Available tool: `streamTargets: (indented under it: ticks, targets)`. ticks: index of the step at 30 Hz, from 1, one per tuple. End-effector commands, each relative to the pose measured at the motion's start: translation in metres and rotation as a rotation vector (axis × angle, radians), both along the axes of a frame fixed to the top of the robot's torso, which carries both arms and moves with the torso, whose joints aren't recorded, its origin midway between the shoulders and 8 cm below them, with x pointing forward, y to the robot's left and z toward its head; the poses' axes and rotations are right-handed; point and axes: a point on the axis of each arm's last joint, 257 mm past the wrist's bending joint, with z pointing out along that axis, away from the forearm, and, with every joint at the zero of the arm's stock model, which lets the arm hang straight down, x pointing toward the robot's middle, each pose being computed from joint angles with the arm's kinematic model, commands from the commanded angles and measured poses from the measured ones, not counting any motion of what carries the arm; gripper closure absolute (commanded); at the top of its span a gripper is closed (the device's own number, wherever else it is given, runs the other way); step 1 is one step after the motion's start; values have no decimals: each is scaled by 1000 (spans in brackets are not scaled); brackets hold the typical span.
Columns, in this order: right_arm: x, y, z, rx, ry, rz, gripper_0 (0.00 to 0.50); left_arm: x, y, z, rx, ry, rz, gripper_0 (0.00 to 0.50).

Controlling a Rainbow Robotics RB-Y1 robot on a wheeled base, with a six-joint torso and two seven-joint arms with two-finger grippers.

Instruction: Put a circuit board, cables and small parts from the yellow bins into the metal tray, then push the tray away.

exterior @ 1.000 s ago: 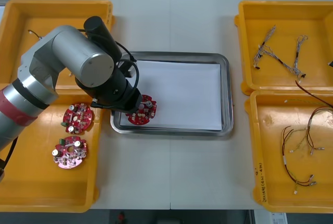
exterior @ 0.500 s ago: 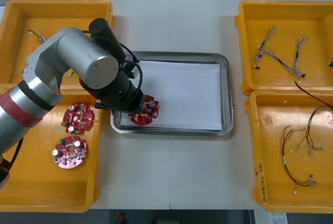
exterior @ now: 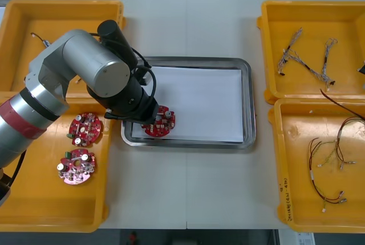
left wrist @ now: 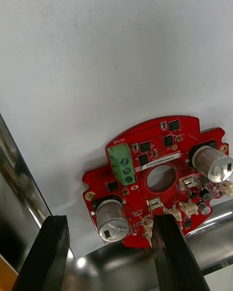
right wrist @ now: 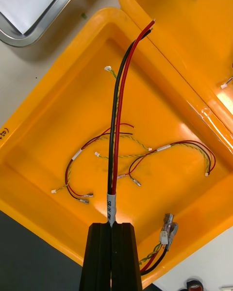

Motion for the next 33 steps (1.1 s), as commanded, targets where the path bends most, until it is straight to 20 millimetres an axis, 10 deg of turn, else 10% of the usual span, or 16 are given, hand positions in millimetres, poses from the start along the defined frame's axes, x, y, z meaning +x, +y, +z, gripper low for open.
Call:
streamTargets:
  ticks: [1, 16, 33]
  targets:
    - [6, 24, 10, -8, -28, 92, 500, 7, -25, 32, -62, -41, 50, 0]
    - [18, 85, 22, -56, -36, 316, 500, -19, 15, 126, -58, -73, 82, 0]
    - [38, 154, 7, -154, -32, 503, 500, 19, 102, 193, -138, -194, 295, 0]
